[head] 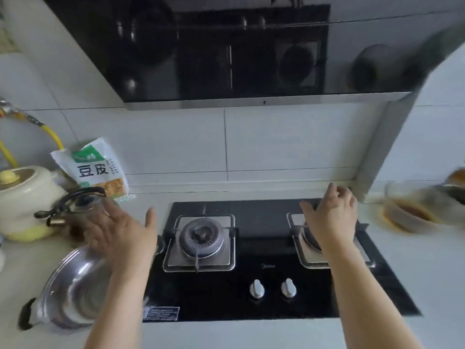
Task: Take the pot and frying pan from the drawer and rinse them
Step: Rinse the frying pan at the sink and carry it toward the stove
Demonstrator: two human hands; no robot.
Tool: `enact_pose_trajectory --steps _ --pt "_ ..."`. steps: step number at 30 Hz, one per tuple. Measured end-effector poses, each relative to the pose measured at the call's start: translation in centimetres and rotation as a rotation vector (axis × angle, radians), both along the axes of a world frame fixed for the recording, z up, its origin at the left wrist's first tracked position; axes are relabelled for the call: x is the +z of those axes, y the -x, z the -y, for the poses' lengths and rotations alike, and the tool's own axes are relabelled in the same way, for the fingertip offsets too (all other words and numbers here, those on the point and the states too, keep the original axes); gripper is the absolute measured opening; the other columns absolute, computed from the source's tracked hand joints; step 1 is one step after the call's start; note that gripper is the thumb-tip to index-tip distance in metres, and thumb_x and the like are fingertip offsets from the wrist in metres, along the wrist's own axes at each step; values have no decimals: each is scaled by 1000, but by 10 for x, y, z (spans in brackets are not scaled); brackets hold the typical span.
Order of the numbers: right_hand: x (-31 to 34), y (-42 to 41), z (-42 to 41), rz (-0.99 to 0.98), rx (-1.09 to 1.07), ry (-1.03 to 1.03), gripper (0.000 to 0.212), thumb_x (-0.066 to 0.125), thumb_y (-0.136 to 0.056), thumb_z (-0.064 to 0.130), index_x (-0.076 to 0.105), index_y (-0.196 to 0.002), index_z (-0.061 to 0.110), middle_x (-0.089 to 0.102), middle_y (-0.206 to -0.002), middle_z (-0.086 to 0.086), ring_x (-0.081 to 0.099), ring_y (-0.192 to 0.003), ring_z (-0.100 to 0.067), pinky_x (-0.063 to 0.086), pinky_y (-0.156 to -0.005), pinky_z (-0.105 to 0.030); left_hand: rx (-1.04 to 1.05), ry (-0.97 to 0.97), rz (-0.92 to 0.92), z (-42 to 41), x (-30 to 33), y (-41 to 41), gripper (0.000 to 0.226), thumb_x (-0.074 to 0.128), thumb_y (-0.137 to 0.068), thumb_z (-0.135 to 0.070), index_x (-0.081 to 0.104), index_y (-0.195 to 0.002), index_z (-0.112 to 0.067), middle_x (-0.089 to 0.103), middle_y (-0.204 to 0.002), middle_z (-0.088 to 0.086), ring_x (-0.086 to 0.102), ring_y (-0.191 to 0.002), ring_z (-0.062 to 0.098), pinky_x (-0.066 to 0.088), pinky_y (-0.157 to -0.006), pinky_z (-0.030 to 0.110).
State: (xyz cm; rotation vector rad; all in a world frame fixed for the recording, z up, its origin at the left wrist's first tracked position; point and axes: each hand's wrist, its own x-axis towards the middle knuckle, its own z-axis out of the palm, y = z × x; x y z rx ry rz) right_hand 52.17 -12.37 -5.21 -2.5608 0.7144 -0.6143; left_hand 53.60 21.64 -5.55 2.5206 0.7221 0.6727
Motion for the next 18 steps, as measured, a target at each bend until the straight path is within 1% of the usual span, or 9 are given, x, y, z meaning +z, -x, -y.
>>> enact_pose_trajectory --steps 2,6,10,14,18 --pt "6 37 51 10 -88 -19 70 69 -88 41 42 -139 1 40 -145 -22 33 -134 -38 27 -113 -46 -99 -15 -7 52 9 8 94 57 -90 -52 13 -153 1 19 -157 27 17 -144 43 14 -116 54" --pt "17 123 149 65 -249 -18 64 71 -85 38 48 -135 5 43 -140 -22 34 -131 -39 26 -112 -43 -321 -53 31 161 22 39 89 62 -88 -48 24 -147 6 36 -146 32 33 -133 48 30 -109 56" --pt "27 213 230 43 -411 28 75 69 -88 40 38 -145 3 42 -142 -24 35 -131 -39 27 -113 -45 -507 -47 43 266 29 76 86 61 -89 -48 28 -147 5 39 -144 31 35 -131 47 32 -108 56" --pt "32 302 299 7 -595 60 75 68 -88 45 39 -144 4 42 -144 -20 34 -132 -36 31 -109 -45 -732 -48 60 370 36 110 86 61 -89 -48 26 -150 2 37 -146 30 33 -135 46 30 -110 56" --pt "32 387 356 1 -793 31 81 67 -89 45 33 -150 4 38 -149 -17 29 -138 -34 28 -115 -44 -962 -26 94 476 41 147 86 67 -87 -43 30 -147 5 41 -142 32 35 -133 47 30 -109 56"
